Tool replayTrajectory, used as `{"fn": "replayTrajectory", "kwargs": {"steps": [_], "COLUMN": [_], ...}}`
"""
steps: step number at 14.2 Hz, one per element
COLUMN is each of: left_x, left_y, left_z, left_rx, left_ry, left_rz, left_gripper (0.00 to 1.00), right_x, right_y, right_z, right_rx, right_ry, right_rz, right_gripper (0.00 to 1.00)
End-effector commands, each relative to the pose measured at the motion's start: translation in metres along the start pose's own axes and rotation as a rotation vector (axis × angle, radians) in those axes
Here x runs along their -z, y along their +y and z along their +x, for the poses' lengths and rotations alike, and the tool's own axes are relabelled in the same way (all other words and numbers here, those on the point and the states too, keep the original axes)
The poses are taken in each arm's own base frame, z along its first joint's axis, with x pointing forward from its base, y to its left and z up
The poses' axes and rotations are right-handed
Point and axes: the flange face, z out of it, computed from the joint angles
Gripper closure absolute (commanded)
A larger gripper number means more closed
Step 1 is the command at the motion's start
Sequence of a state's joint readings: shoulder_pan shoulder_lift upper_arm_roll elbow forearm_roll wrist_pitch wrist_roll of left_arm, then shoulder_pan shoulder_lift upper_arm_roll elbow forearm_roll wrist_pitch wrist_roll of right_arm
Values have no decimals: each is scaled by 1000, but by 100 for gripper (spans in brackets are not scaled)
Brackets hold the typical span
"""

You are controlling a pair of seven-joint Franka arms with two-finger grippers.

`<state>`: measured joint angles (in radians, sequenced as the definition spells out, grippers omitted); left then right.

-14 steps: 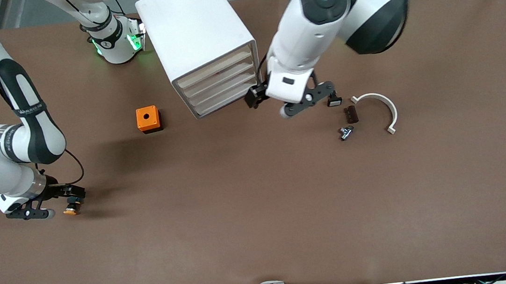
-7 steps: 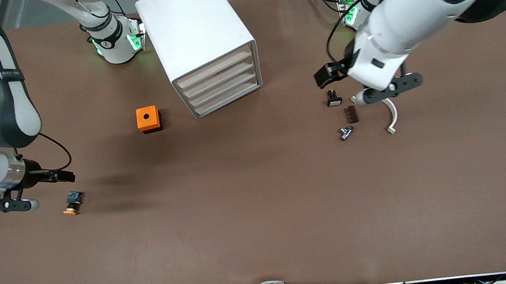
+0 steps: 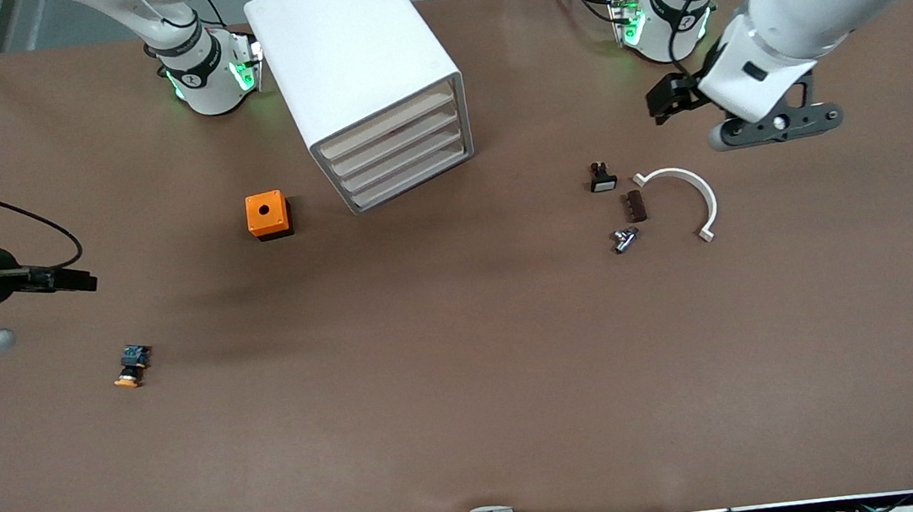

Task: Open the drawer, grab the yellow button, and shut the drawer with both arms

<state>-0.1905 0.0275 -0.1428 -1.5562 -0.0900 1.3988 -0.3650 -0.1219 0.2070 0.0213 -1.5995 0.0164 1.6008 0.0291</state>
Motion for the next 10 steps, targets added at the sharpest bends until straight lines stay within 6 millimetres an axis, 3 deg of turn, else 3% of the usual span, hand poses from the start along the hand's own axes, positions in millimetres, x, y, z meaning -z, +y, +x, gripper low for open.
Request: {"fn": "replayTrajectory", "kwargs": {"steps": [1,3,5,8,10], "left_x": [-2,3,2,1,13], "left_y": [-58,-97,-122,-142,-150], "left_z": [-20,-24,-24,-30,-26], "left_rx": [-58,-86,-101,-81,-70], "left_ry": [10,31,46,137,204], "left_rz": [5,0,9,0,27], "left_gripper": [1,1,1,1,1], "right_x": [31,47,56,66,80], "right_y": [0,1,2,-11,-14], "right_z": [-17,-26,-30,-32,-34], "right_rx": [8,9,6,1,-21], "right_ry": [17,41,38,48,68], "right_rz": [10,8,7,-7,-11], "right_gripper": [0,0,0,0,0]}}
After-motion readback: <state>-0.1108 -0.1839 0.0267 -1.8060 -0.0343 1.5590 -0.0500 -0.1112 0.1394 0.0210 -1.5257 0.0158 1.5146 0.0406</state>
